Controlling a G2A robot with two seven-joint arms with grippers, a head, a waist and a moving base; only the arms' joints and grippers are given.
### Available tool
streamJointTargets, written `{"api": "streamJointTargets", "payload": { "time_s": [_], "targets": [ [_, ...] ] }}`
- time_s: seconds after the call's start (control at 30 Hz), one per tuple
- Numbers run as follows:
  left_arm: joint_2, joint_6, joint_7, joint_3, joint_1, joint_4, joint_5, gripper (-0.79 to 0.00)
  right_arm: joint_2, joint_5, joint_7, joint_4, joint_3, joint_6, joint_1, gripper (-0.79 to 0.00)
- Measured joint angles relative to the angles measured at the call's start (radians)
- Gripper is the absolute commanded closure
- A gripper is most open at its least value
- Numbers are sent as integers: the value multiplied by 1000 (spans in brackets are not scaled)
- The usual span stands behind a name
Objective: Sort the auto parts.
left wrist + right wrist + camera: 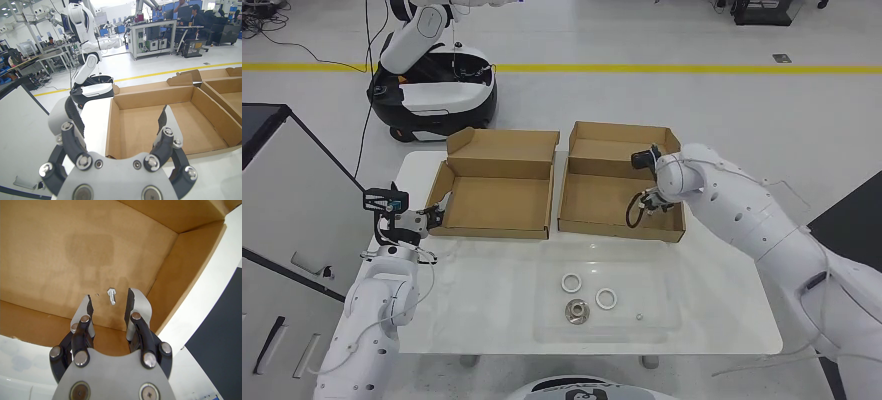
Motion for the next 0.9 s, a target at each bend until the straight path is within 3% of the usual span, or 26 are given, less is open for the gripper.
{"api": "streamJointTargets", "payload": {
  "time_s": [0.03,0.57,0.9],
  "targets": [
    [0,0,0,0,0,0,0,-785,3,-3,3,-9,8,1,0,-785],
    [0,0,0,0,0,0,0,-785,92,-17,151,-345,240,-47,-39,-785],
    [0,0,0,0,0,0,0,-785,138,98,266,-601,409,-118,-98,-785]
  ]
}}
